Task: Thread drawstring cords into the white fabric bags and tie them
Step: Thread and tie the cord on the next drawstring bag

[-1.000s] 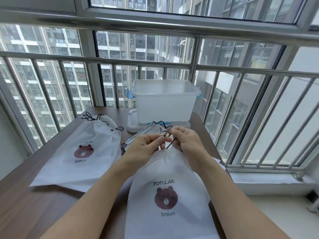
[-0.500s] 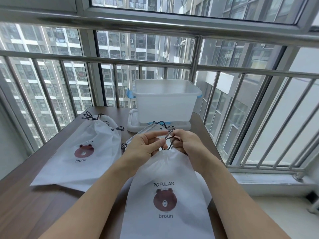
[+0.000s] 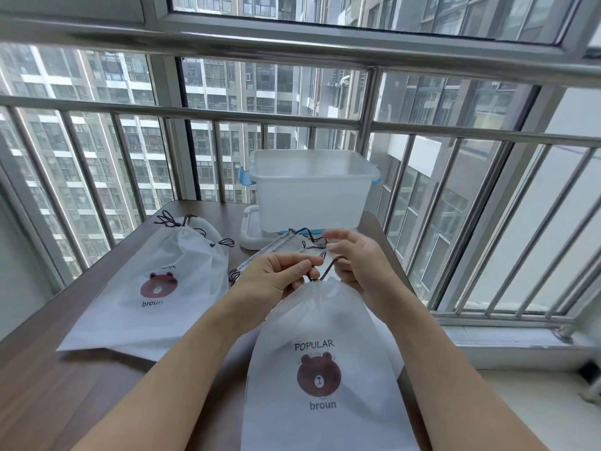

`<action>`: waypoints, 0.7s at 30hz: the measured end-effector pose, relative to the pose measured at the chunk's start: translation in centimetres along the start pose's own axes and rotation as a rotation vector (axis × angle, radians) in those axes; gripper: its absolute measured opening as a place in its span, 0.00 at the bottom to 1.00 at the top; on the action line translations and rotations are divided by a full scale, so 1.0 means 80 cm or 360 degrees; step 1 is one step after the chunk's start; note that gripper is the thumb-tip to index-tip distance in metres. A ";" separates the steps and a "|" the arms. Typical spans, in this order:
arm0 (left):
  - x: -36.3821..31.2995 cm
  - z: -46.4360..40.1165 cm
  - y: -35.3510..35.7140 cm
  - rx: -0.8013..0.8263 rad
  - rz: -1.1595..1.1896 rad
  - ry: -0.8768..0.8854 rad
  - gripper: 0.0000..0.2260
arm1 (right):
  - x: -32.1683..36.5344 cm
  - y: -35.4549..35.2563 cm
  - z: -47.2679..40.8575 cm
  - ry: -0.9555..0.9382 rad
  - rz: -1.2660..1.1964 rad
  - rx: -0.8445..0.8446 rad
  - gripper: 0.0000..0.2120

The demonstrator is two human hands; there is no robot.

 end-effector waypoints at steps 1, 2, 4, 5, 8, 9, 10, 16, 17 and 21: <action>-0.001 0.001 0.000 -0.0001 0.0000 -0.0006 0.09 | 0.003 -0.003 0.000 -0.0092 -0.0005 0.0044 0.12; -0.001 0.002 0.000 0.0001 -0.0021 -0.0008 0.11 | 0.007 -0.003 0.003 -0.0192 -0.0013 0.0127 0.13; -0.002 0.005 0.001 0.0029 -0.0096 0.0006 0.14 | 0.012 0.003 0.009 -0.0356 -0.0001 0.0327 0.11; -0.003 0.006 0.004 0.0047 -0.0129 0.0022 0.14 | 0.012 0.006 0.012 -0.0417 0.0043 0.0394 0.10; -0.004 0.008 0.007 -0.0047 -0.0280 0.0112 0.07 | 0.008 0.018 0.016 -0.0592 0.0292 0.0468 0.06; -0.003 0.008 0.008 -0.0101 -0.0363 0.0157 0.04 | 0.006 0.020 0.017 -0.0632 0.0366 0.0467 0.05; -0.003 0.009 0.008 -0.0144 -0.0442 0.0203 0.02 | 0.005 0.021 0.017 -0.0659 0.0410 0.0460 0.05; -0.004 0.005 0.009 -0.0320 -0.0429 0.0202 0.12 | -0.002 0.011 0.005 -0.0692 0.0367 0.0187 0.05; -0.006 0.004 0.009 -0.0357 -0.0344 0.0165 0.13 | -0.003 0.009 0.003 -0.0663 0.0338 0.0151 0.04; -0.009 0.003 0.004 -0.0464 -0.0083 0.0074 0.12 | -0.007 0.008 0.002 -0.0547 0.0308 0.0091 0.04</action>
Point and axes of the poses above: each hand's wrist, its own z-axis away from the middle knuckle, its own y-axis out of the palm, x = y × z, the point moved 3 cm from there along -z, towards the middle knuckle, and after that the axes turned 9 degrees about -x, right-handed, at the moved point
